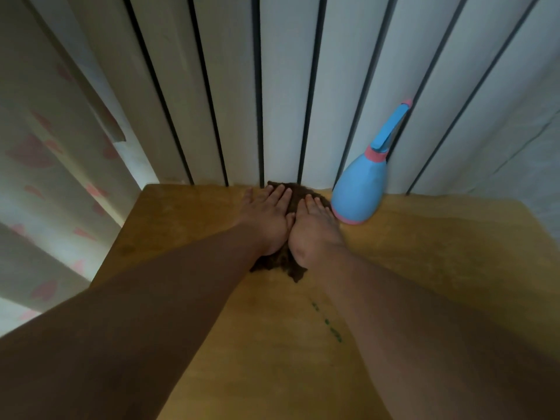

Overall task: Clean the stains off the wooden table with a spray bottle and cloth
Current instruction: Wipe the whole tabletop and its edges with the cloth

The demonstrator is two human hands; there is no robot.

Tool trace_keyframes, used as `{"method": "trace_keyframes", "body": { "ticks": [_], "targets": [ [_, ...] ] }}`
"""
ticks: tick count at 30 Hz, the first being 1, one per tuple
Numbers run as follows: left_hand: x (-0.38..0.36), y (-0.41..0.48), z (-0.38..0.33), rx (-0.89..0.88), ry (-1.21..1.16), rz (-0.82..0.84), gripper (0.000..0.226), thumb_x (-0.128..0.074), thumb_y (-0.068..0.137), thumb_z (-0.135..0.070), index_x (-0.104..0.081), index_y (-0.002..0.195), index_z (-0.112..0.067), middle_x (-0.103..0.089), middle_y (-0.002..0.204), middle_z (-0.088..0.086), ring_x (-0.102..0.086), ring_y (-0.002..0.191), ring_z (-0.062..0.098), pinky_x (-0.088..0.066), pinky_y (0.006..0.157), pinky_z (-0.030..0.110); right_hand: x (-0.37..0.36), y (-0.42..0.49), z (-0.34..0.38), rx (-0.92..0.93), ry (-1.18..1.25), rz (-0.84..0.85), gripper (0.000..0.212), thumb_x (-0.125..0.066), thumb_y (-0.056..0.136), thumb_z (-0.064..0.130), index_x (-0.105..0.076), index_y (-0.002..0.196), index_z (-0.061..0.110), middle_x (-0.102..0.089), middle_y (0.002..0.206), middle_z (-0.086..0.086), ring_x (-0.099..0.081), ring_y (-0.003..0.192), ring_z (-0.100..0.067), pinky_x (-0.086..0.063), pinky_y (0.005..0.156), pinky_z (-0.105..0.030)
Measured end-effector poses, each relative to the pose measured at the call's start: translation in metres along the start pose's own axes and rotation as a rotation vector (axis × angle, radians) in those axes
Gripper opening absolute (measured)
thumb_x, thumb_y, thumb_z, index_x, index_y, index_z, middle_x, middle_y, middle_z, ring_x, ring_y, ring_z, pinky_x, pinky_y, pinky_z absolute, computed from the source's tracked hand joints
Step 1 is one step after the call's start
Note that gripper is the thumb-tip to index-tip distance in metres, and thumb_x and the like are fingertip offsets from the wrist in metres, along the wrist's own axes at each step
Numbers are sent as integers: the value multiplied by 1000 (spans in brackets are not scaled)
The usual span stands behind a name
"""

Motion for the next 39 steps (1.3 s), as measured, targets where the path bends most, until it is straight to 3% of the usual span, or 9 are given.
{"method": "trace_keyframes", "body": {
  "ticks": [10,15,24,31,39],
  "targets": [
    [-2,-29,-10,46,0,43,62,-8,104,-46,0,158,-18,0,166,2,2,152,21,0,122,50,-3,-28,0,56,-49,18,62,-31,100,26,-6,154,8,-4,162,-8,-3,149,-21,-3,121,-38],
    [-6,-53,-17,69,-26,35,62,-7,103,-47,2,158,-19,3,166,2,6,152,20,4,122,49,-5,-48,1,56,-48,4,56,-21,104,31,-6,154,10,-3,162,-6,0,149,-19,-1,122,-37],
    [-11,-90,-30,91,-49,26,62,-6,102,-48,5,157,-20,6,165,1,9,152,19,8,121,46,-11,-90,0,83,-27,10,61,-30,102,27,0,154,11,3,162,-5,7,148,-18,4,121,-37],
    [-12,-138,-49,121,-106,54,62,-7,103,-47,8,157,-21,11,165,-1,15,150,17,10,121,45,-16,-135,-4,98,-27,25,56,-15,104,33,0,154,13,5,162,-2,9,148,-15,6,121,-36],
    [-11,-111,-35,93,-106,28,61,-8,103,-46,7,157,-22,10,165,-3,14,150,15,9,121,46,-8,-103,-8,144,-12,-1,58,-15,103,39,-5,154,14,-2,162,-1,4,148,-14,1,121,-37]
  ]
}}
Point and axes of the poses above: each hand's wrist, its own y-axis towards the middle knuckle, its own x-axis out of the back of the hand, z = x × y, the point moved 4 cm from there along y, towards the middle knuckle
